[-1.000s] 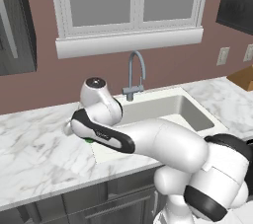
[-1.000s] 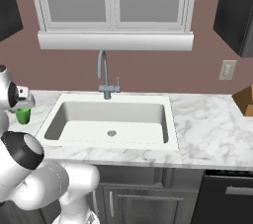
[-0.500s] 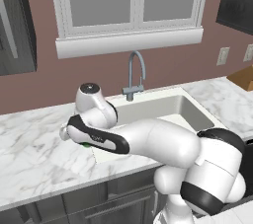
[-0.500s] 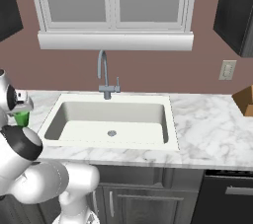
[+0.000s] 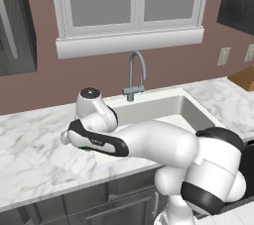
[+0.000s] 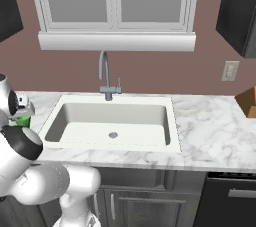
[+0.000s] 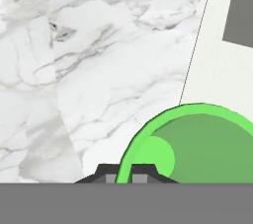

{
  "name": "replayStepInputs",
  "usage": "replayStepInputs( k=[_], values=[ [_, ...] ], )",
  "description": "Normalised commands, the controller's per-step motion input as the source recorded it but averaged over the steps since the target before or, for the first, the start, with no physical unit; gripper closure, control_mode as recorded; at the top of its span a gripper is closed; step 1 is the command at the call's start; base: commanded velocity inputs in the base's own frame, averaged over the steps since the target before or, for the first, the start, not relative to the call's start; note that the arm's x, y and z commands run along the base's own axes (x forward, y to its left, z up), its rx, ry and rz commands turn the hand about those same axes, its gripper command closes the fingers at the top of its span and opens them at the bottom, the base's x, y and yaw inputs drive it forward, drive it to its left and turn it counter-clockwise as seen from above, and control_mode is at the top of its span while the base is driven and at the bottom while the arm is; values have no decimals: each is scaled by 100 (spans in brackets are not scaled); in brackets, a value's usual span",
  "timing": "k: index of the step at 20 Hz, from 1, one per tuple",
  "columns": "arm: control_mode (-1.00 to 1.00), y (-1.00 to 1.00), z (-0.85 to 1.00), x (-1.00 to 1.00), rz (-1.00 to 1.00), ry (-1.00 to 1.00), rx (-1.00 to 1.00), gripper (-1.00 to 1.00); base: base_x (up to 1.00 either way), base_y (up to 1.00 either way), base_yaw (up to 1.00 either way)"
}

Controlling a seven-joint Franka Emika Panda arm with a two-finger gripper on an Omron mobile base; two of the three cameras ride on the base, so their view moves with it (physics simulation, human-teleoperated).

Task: Pick the cup and bowl from the counter and place them on the counter next to the sink.

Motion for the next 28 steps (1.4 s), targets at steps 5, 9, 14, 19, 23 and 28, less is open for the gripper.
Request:
replayStepInputs(
  k=[5, 9, 14, 19, 23, 28],
  values=[
    [-100, 4, -31, 0, 0, 0, 0, 100, 0, 0, 0],
    [-100, 8, -41, 0, 0, 0, 0, 100, 0, 0, 0],
    [-100, 9, -34, 0, 0, 0, 0, 100, 0, 0, 0],
    [-100, 9, -20, 0, 0, 0, 0, 100, 0, 0, 0],
    [-100, 6, -17, 0, 0, 0, 0, 100, 0, 0, 0],
    [-100, 6, -23, 0, 0, 0, 0, 100, 0, 0, 0]
  ],
)
